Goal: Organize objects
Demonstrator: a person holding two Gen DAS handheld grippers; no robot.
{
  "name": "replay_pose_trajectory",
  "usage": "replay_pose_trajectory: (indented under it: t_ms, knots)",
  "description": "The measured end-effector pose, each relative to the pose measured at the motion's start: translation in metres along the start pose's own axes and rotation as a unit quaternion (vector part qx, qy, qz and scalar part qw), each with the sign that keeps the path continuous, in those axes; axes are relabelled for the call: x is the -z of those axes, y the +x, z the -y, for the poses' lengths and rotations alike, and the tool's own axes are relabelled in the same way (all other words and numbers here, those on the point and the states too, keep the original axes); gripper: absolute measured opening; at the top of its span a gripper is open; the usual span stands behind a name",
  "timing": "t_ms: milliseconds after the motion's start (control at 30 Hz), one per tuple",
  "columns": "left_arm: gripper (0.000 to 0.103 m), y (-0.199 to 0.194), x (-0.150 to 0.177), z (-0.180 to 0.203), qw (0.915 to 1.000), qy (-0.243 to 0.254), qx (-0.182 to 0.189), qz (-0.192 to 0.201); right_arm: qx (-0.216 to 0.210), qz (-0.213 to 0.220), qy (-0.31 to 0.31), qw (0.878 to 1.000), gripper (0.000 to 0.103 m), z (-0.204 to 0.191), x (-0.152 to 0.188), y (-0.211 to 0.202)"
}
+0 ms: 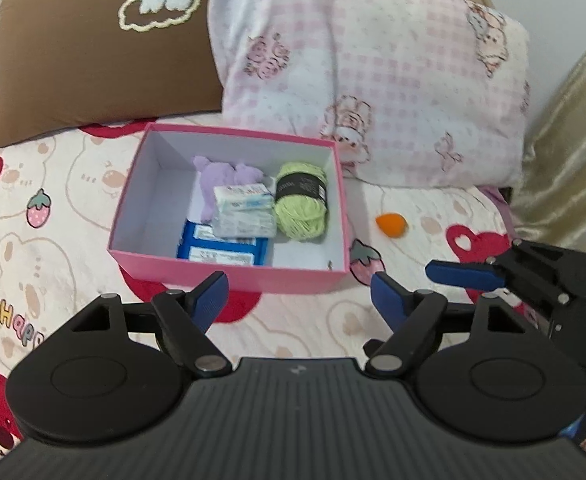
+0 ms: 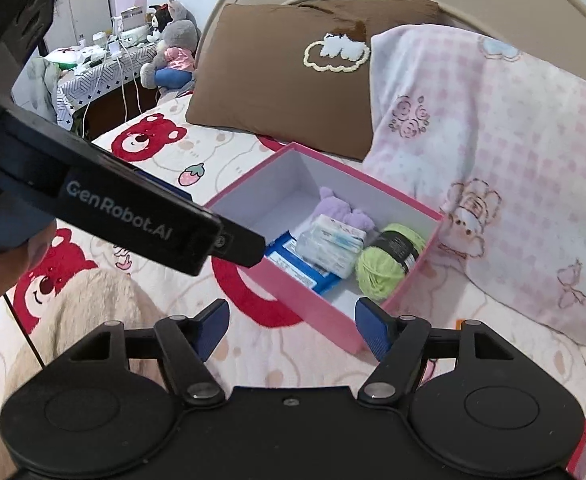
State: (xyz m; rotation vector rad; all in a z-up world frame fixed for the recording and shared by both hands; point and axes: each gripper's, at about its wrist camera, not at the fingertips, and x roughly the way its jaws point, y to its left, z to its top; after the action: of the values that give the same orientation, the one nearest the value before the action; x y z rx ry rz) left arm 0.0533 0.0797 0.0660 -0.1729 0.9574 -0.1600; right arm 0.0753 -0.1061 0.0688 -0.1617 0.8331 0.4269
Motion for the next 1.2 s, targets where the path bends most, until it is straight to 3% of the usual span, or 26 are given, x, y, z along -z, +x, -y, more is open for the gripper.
replay_pose_trajectory:
  t_ms: [900,1200]
  knots:
    - [0.078,0.020,0.054,0.055,0.9960,0.066,0.018,-0.057,0.041,-0.047,0.003,0.998,0.085,0.022,0.068,-0.022]
    - [0.082,0.045,0.056,0.069,0.9949,0.062,0.033,-0.073,0.013,-0.032,0.012,0.999,0.088,0.045,0.084,-0.013]
